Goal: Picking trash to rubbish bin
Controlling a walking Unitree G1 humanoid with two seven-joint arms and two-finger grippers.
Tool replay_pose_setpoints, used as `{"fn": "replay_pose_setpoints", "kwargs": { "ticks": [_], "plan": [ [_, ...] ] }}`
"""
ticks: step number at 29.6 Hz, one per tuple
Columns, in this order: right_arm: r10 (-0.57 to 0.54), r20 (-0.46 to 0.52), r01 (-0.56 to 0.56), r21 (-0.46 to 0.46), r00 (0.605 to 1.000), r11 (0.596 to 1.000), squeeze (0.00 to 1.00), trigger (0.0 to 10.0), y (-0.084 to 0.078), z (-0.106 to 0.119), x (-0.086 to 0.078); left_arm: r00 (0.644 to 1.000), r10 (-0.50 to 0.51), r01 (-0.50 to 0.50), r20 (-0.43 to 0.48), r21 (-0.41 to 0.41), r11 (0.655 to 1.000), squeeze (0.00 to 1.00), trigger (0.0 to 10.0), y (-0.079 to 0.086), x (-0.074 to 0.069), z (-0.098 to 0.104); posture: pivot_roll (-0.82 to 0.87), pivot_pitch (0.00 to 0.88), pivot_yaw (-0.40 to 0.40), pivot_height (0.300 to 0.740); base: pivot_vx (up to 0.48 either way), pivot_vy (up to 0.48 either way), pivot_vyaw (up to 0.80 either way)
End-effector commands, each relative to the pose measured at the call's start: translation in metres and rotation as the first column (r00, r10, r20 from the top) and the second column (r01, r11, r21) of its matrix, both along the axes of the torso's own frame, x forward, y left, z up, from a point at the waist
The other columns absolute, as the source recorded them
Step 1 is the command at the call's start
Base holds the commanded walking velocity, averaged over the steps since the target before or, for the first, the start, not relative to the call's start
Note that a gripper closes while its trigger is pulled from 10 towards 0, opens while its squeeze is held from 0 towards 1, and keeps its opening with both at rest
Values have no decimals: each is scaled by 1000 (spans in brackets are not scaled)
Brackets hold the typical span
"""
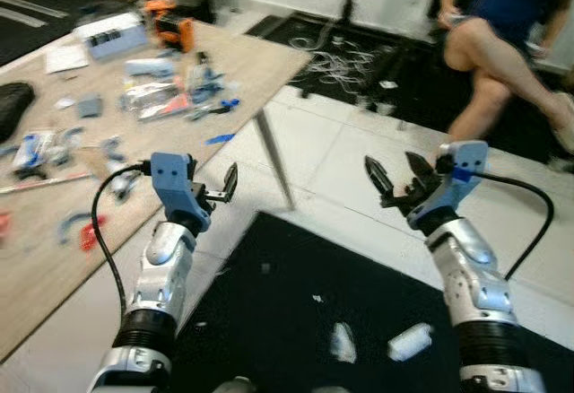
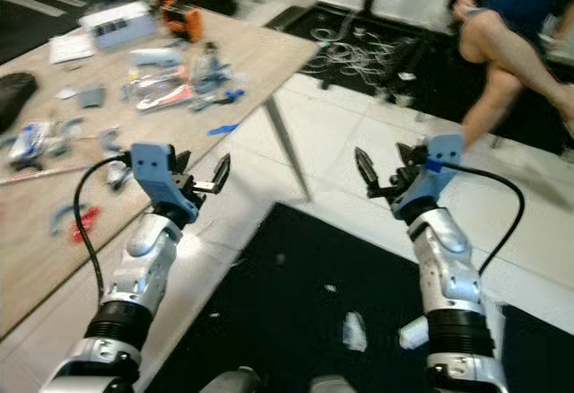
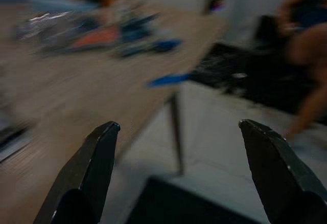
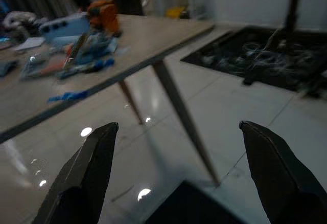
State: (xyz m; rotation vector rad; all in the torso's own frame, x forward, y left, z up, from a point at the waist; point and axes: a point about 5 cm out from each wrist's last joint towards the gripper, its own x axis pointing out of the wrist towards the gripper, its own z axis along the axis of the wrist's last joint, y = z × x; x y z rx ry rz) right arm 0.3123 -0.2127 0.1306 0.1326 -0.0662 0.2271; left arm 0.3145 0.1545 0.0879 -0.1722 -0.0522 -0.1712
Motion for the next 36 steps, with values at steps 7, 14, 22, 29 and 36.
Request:
{"fn": "replay_pose_setpoints", "kwargs": {
  "ticks": [7, 14, 22, 29, 36],
  "plan": [
    [29, 31, -28, -43, 999, 999, 0, 10000, 6, 5, 3, 999, -39, 39, 2, 6, 999, 0, 10000, -7, 2, -2, -100, 0, -1, 740, 0, 0, 685],
    [29, 33, -27, -45, 999, 999, 0, 10000, 6, 5, 3, 999, -42, 42, 3, 5, 999, 0, 10000, -8, 2, -2, -101, 0, 0, 740, 0, 0, 681],
    [74, 42, -71, -74, 996, 995, 0, 10000, 10, 6, 3, 995, -97, 96, 28, 30, 995, 0, 10000, -14, 4, 2, -106, 0, 4, 740, 0, 0, 677],
    [81, 44, -78, -76, 996, 994, 0, 10000, 11, 6, 3, 993, -110, 108, 33, 44, 993, 0, 10000, -15, 4, 3, -106, 0, 6, 740, 0, 0, 675],
    [92, 45, -88, -81, 995, 993, 0, 10000, 11, 6, 3, 991, -131, 129, 38, 50, 990, 0, 10000, -16, 5, 3, -106, 0, 6, 740, 0, 0, 675]
  ]
}}
